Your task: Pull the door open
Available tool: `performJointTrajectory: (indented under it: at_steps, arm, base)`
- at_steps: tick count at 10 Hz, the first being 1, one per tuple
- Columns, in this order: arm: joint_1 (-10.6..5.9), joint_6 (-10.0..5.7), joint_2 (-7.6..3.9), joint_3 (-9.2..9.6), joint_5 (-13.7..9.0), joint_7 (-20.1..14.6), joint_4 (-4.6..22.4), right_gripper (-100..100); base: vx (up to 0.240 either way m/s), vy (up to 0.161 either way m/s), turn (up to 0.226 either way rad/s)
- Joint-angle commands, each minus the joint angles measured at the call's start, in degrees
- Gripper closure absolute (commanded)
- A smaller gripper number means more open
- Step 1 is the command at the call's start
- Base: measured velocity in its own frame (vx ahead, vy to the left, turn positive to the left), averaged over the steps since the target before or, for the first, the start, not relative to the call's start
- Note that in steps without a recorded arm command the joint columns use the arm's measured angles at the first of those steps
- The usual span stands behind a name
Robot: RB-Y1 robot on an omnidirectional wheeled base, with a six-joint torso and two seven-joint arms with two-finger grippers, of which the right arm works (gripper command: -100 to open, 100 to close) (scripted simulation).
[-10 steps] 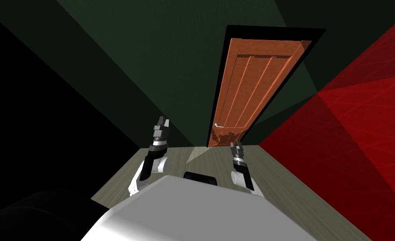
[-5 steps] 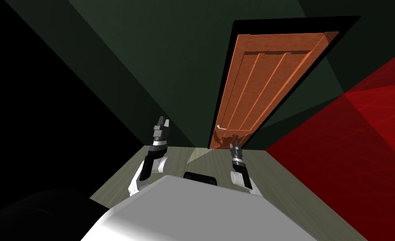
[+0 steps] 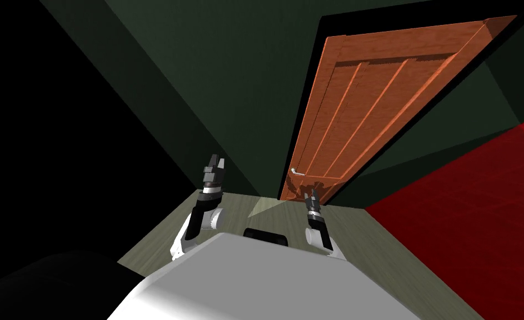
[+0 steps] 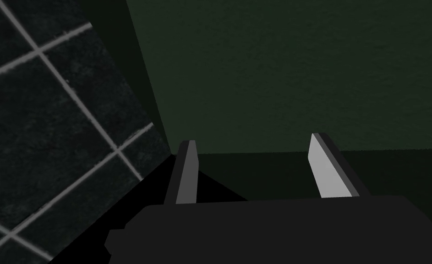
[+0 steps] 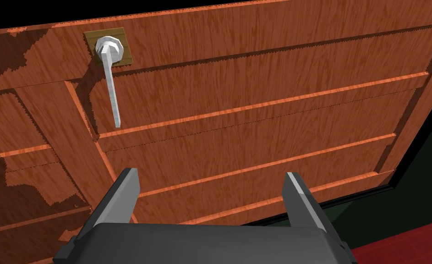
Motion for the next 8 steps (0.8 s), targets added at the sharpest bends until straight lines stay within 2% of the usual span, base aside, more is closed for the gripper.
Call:
performJointTrajectory:
  at_steps: [1,2,8]
  arm:
    - [-1.03,-0.5,-0.27,-0.13,-0.51,-0.03,2.8,-100]
    - [-1.03,-0.5,-0.27,-0.13,-0.51,-0.03,2.8,-100]
    - [-4.33,-1.88,-0.81,-0.47,-2.18,0.06,11.72,-100]
  base:
    - [0.068,-0.078,0.127]
    - [0.048,-0.051,0.06]
    - [0.052,-0.069,0.137]
